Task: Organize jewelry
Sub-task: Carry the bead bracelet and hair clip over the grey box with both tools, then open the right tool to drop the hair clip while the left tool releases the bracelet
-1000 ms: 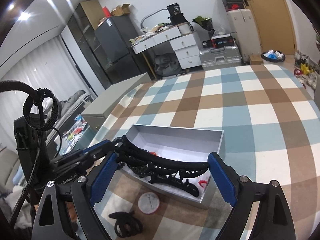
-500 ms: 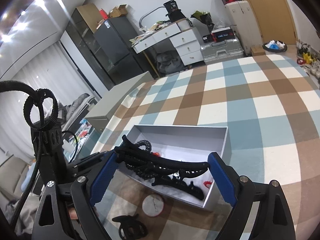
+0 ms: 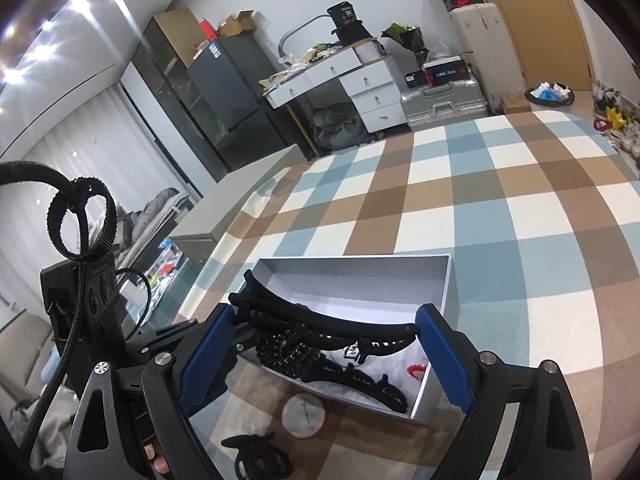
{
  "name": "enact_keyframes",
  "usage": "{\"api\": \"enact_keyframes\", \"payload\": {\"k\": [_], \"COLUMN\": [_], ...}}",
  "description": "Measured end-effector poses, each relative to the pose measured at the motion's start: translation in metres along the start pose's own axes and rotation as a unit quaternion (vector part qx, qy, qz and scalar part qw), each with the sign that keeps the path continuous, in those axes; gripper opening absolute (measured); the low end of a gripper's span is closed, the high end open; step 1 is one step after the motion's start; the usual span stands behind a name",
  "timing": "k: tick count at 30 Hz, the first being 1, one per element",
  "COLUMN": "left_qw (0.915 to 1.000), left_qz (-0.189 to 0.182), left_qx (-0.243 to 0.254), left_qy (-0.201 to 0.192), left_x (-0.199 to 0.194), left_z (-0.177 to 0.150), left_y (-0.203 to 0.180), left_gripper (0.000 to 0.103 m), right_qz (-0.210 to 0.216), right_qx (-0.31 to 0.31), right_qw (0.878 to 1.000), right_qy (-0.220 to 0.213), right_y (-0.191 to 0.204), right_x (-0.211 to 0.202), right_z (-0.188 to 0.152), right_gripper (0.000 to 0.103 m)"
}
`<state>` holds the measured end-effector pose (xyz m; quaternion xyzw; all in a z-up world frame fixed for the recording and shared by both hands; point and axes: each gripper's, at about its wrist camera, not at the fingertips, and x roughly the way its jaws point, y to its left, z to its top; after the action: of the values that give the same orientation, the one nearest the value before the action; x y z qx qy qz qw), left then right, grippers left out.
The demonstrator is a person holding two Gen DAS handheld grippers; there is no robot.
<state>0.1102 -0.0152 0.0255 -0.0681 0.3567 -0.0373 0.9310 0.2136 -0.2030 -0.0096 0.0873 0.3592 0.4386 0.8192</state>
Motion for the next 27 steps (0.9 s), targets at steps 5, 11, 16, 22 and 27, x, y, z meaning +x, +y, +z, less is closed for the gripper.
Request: {"api": "enact_keyframes", "payload": {"k": [5, 11, 16, 22, 27], "left_qw": [1.0, 0.9999, 1.0, 1.0, 0.9999], "left_qz": [-0.002, 0.003, 0.0, -0.001, 0.006], "left_qx": [0.005, 0.011, 0.007, -0.003, -0.001], "left_qy": [0.0, -0.001, -0.001, -0.003, -0.01], "left_x": [0.001, 0.001, 0.001, -0.001, -0.005], "left_z": [-0.002, -0.001, -0.002, -0.002, -0.003], "left_y": [-0.003, -0.003, -0.001, 0.003, 0.003], "left_gripper": [0.005, 0.005, 0.005, 0.005, 0.006], "right_qz": [-0.001, 0.0, 0.003, 0.008, 0.01], "right_qx": [-0.002, 0.0, 0.004, 0.005, 0.0], "right_qw": [1.0, 1.0, 1.0, 1.0, 1.0], "right_qy": [-0.001, 0.0, -0.002, -0.001, -0.013], "right_y": [-0.001, -0.001, -0.003, -0.005, -0.004], "right_x": [0.0, 0.0, 0.0, -0.001, -0.01], "right_z": [0.0, 0.001, 0.002, 0.003, 0.005], "right_gripper": [0.092, 0.092, 0.092, 0.093, 0.094]}}
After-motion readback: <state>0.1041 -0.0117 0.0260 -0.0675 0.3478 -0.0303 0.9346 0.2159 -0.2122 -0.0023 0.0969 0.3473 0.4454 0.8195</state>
